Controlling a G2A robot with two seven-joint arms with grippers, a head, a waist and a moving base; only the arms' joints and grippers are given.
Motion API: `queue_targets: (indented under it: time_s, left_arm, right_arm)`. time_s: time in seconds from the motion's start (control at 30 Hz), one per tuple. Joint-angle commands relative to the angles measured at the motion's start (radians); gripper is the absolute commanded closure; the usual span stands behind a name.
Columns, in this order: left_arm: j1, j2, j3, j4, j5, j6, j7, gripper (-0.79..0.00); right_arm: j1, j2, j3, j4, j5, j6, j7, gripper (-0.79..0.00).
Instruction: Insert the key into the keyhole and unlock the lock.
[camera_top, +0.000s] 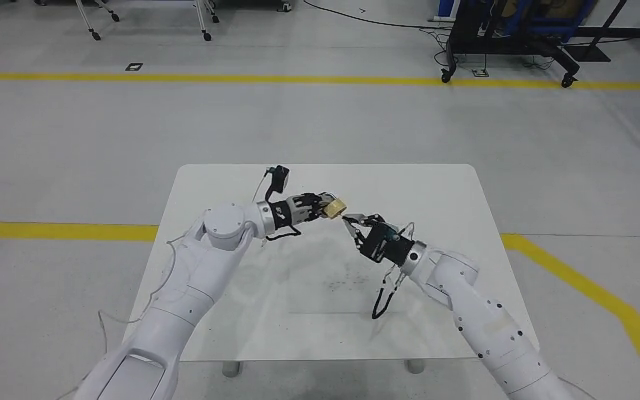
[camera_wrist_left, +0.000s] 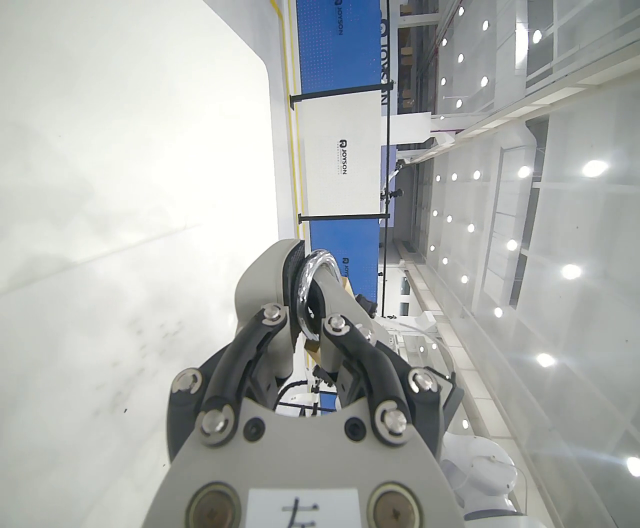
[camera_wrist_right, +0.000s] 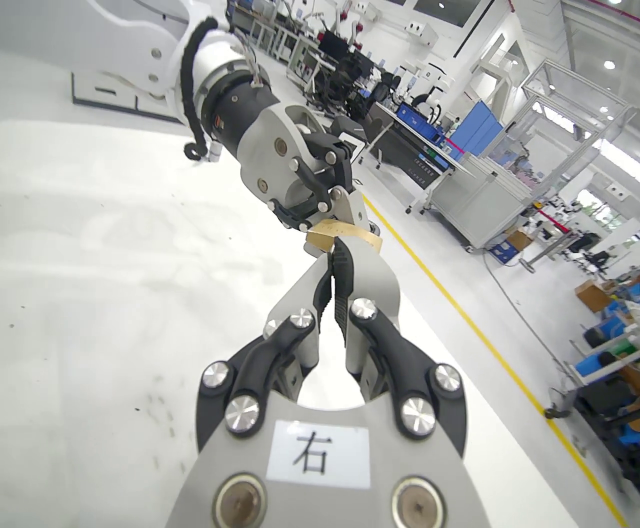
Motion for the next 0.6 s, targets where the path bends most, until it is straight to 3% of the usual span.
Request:
queue_targets:
  time_s: [0.0,0.23,0.5,0.53,0.57]
  left_arm:
    - [0.007,0.001,-0.003,-0.007,0.005,-0.011,0.005,0.000]
    - [0.023,0.005,-0.006,-0.032,0.044,-0.042,0.043,0.000]
    - [0.036,0.005,-0.007,-0.050,0.057,-0.045,0.059,0.000]
    - [0.036,0.005,-0.007,-0.051,0.055,-0.044,0.057,0.000]
    - [0.036,0.005,-0.007,-0.050,0.053,-0.041,0.052,0.000]
  right_arm:
    - [0.011,0.001,0.005,0.029,0.027,-0.040,-0.032,0.000]
    - [0.036,0.002,0.008,0.106,0.098,-0.151,-0.119,0.000]
    - [0.046,0.012,0.030,0.129,0.064,-0.180,-0.167,0.000]
    - [0.044,0.015,0.032,0.126,0.045,-0.175,-0.170,-0.049]
    - [0.042,0.017,0.034,0.121,0.022,-0.168,-0.169,-0.160]
